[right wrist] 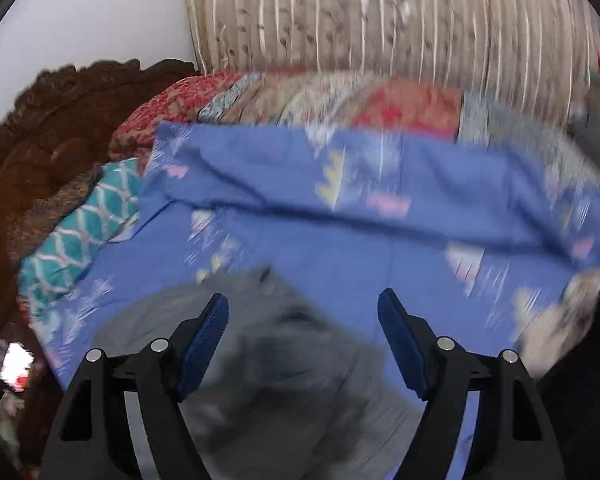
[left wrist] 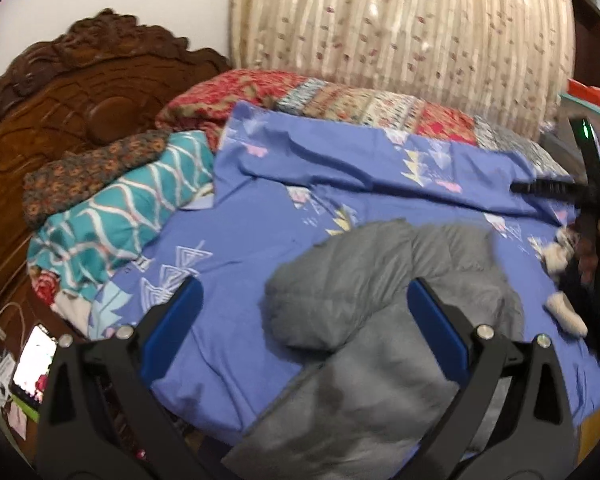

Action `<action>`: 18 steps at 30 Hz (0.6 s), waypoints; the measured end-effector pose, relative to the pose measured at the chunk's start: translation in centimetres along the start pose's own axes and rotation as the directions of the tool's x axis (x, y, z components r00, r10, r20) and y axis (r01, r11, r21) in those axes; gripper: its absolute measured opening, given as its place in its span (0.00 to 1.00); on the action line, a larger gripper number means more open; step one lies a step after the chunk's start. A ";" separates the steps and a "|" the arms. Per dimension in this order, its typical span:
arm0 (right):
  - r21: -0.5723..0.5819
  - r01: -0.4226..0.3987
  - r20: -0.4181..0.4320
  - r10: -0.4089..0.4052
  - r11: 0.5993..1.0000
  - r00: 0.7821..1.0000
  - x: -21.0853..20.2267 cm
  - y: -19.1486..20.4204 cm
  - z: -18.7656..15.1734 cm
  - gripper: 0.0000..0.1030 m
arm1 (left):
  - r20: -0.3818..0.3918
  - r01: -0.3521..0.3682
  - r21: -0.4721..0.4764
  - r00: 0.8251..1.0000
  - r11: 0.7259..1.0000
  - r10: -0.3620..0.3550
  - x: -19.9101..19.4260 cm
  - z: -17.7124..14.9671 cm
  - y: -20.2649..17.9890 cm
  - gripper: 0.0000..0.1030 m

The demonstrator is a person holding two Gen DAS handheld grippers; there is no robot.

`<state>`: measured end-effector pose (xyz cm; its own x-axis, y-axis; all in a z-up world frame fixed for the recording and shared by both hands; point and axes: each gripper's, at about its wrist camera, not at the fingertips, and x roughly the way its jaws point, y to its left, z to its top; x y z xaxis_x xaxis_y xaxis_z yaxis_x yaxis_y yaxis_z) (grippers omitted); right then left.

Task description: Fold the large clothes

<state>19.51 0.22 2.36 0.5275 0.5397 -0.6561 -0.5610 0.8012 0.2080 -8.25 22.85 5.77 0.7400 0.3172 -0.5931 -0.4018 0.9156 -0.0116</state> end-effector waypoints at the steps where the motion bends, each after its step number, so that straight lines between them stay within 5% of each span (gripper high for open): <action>1: 0.019 -0.033 0.009 0.033 0.999 0.999 -0.5 -0.6 -1.8 0.91 | -0.004 0.025 0.004 1.000 1.000 -0.025 -0.1 -0.1 -0.3 0.96; 4: 0.067 -0.108 0.055 0.105 0.992 0.993 -3.5 -2.3 -8.2 0.92 | -0.041 0.130 0.057 0.991 0.990 -0.128 -0.1 -1.4 -3.1 0.96; 9: 0.257 -0.212 -0.031 0.228 0.943 0.973 -5.4 -3.8 -16.9 0.93 | -0.080 0.167 0.257 0.985 0.952 -0.151 0.9 -4.8 -9.3 0.96; 12: 0.419 -0.305 -0.084 0.371 0.855 0.925 -3.1 -3.6 -20.1 0.93 | -0.113 0.159 0.321 0.985 0.934 -0.129 3.1 -6.4 -11.8 0.96; 14: 0.489 -0.341 -0.103 0.441 0.803 0.891 -1.2 -2.8 -20.8 0.93 | -0.119 0.091 0.359 0.992 0.929 -0.051 5.5 -7.1 -12.6 0.96; 16: 0.527 -0.373 -0.123 0.503 0.763 0.855 0.9 -1.6 -20.7 0.93 | -0.128 0.045 0.382 0.992 0.923 0.005 7.3 -8.0 -13.0 0.80; 18: 0.512 -0.390 -0.161 0.531 0.766 0.832 2.6 0.1 -19.6 0.86 | -0.149 -0.014 0.388 0.986 0.921 0.078 9.2 -7.6 -11.9 0.36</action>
<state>8.32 -3.41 -13.51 0.0386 0.8329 -0.5521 -0.3087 0.5354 0.7862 -0.80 12.98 -5.69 0.6174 0.3475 -0.7058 -0.1715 0.9350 0.3103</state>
